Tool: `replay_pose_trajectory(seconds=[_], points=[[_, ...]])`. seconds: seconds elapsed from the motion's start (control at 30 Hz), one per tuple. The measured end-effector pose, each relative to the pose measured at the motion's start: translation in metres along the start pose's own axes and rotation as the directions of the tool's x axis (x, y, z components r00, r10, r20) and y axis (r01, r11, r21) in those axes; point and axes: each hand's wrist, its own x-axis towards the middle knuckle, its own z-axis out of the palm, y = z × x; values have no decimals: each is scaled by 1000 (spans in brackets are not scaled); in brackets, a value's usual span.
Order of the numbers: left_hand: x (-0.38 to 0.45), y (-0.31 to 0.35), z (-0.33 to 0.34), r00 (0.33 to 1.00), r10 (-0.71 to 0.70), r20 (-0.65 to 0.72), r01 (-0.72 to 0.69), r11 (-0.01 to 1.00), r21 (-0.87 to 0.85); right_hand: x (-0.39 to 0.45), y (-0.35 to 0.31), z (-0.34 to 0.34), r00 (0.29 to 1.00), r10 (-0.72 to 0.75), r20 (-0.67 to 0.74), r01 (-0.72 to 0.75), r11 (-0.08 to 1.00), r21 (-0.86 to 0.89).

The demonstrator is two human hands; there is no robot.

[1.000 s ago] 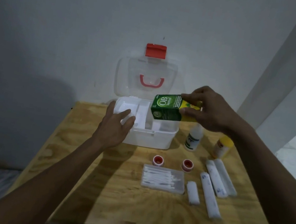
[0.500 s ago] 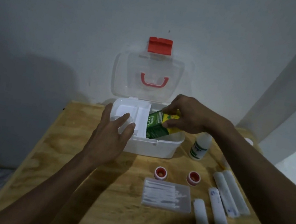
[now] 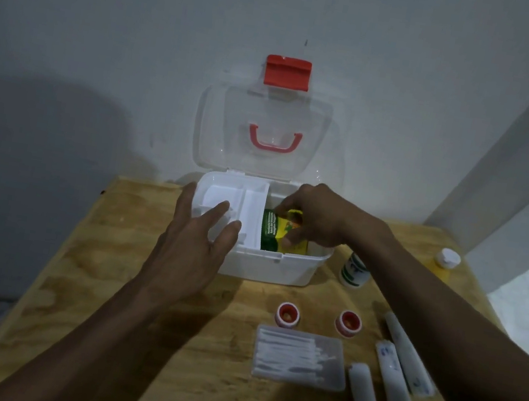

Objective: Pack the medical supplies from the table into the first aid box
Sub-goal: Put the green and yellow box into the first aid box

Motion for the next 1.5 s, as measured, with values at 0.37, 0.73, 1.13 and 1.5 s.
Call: replay_pose_trajectory(seconds=[0.37, 0.73, 1.13, 1.5], points=[[0, -1, 2, 1000, 3, -3, -3, 1000, -27, 9, -6, 9, 992, 129, -5, -122, 948, 295], [2, -1, 3, 1000, -11, -1, 11, 1000, -4, -3, -24, 25, 991, 107, -78, -55, 867, 496], [2, -4, 5, 1000, -7, -12, 7, 1000, -6, -5, -29, 25, 998, 48, 30, -57, 804, 592], [2, 0, 3, 1000, -15, -11, 15, 1000, 11, 10, -27, 29, 989, 74, 127, -140, 737, 661]])
